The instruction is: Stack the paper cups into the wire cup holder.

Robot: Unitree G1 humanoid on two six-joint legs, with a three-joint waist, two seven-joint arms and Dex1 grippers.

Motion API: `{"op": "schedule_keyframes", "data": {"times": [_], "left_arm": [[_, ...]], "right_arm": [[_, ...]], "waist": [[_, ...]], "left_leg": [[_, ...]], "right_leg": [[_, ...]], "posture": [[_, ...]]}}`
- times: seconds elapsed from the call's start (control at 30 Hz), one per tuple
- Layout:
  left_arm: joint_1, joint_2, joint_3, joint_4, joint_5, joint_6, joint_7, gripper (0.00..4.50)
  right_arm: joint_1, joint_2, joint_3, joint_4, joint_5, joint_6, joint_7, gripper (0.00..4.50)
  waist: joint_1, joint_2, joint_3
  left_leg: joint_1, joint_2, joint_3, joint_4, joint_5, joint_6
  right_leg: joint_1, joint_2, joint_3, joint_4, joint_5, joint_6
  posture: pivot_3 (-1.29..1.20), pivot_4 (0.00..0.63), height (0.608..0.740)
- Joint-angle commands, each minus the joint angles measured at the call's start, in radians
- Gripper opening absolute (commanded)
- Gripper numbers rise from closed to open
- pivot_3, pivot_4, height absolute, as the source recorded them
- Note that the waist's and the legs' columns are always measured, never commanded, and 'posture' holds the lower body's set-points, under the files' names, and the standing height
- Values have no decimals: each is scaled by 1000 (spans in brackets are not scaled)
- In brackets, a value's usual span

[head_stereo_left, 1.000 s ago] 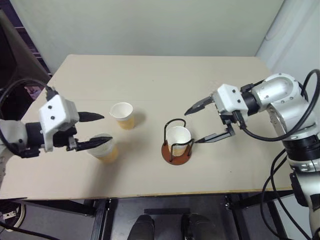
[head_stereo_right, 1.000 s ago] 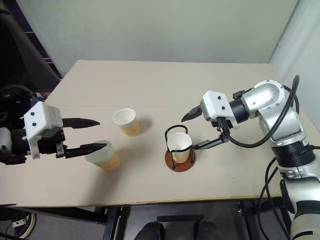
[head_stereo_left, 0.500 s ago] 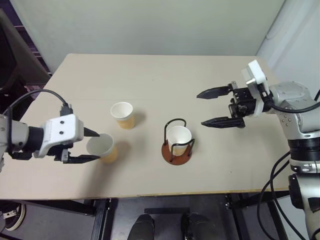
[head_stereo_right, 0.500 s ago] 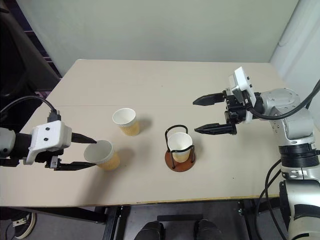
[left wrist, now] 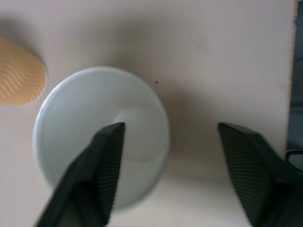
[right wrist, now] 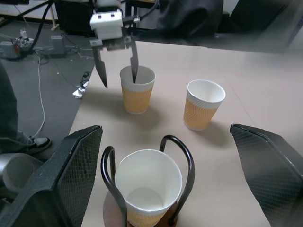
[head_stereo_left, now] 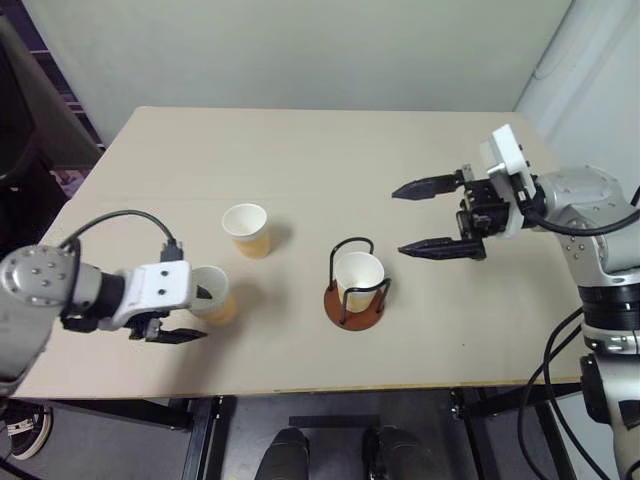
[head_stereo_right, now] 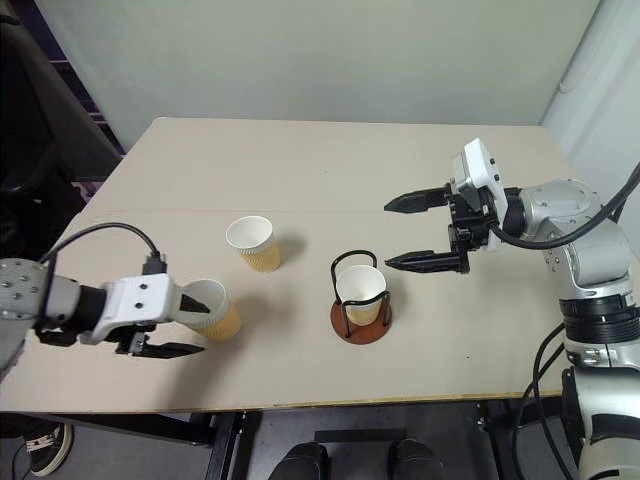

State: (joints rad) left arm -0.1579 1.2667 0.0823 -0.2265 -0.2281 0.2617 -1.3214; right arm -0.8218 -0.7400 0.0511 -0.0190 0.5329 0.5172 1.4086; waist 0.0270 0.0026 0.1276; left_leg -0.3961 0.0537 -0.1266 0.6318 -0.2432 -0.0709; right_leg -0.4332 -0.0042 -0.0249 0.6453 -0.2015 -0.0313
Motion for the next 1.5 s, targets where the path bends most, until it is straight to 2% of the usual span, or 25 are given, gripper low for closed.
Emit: {"op": "schedule_keyframes", "data": {"times": [0.03,0.13,0.2,0.37,0.43,0.6,0.73,0.8,0.9,1.03,1.33,1.5], "left_arm": [[-29,7,12,7,1,-3,-5,1775],[-33,12,17,10,-8,-4,-17,603],[-39,10,24,5,-28,-2,-31,43],[-117,-11,77,-32,-155,43,-65,43],[-189,-7,107,-36,-227,64,-91,43],[-492,-57,97,-9,-394,122,-116,43],[-754,-199,10,42,-450,140,-137,43],[-833,-277,-56,67,-432,133,-162,43],[-862,-368,-174,90,-356,92,-212,43],[-865,-432,-291,150,-224,-1,-256,43],[-873,-535,-358,246,-113,-123,-267,43],[-865,-582,-377,250,-81,-140,-247,43]], "right_arm": [[8,-33,-62,-55,69,19,32,4500],[16,-45,-73,-68,90,29,31,4500],[22,-50,-76,-77,96,35,27,4500],[38,-80,-96,-92,110,44,28,4500],[60,-129,-122,-84,103,41,39,4500],[156,-256,-182,-56,76,1,61,4500],[220,-302,-196,-41,33,-40,45,4500],[247,-312,-205,-50,27,-46,36,4500],[287,-324,-248,-61,55,-31,29,4500],[327,-336,-343,-89,121,18,4,4500],[433,-361,-423,-161,141,43,-43,4500],[462,-363,-434,-179,135,45,-69,4500]], "waist": [[0,0,0],[-1,0,0],[-1,0,0],[1,0,0],[5,0,0],[21,0,0],[20,0,0],[19,1,0],[17,1,0],[12,1,1],[14,1,0],[15,1,0]], "left_leg": [[0,0,0,0,0,0],[-2,0,1,0,0,0],[-2,0,1,0,0,0],[-2,0,0,1,1,0],[-3,-1,0,2,1,0],[-5,-3,-1,5,1,2],[-5,-5,1,7,2,3],[-4,-5,1,7,3,5],[-2,-6,2,8,4,7],[-4,-7,3,15,4,10],[-5,-14,10,19,3,17],[-7,-16,14,32,-2,21]], "right_leg": [[0,0,0,0,0,1],[-1,0,0,0,1,2],[-1,0,0,0,1,2],[-1,0,0,0,2,4],[-1,0,0,0,3,4],[-1,-1,0,-1,4,6],[3,-3,0,-1,6,10],[8,-3,0,-2,6,11],[11,-4,3,-3,8,16],[12,-3,6,-5,9,23],[14,-2,23,-10,5,39],[13,-3,28,-15,8,47]], "posture": [[0,150,740],[0,150,740],[0,150,740],[0,150,740],[0,150,740],[0,150,740],[0,150,740],[0,150,740],[0,150,740],[0,150,740],[0,150,740],[0,150,740]]}}
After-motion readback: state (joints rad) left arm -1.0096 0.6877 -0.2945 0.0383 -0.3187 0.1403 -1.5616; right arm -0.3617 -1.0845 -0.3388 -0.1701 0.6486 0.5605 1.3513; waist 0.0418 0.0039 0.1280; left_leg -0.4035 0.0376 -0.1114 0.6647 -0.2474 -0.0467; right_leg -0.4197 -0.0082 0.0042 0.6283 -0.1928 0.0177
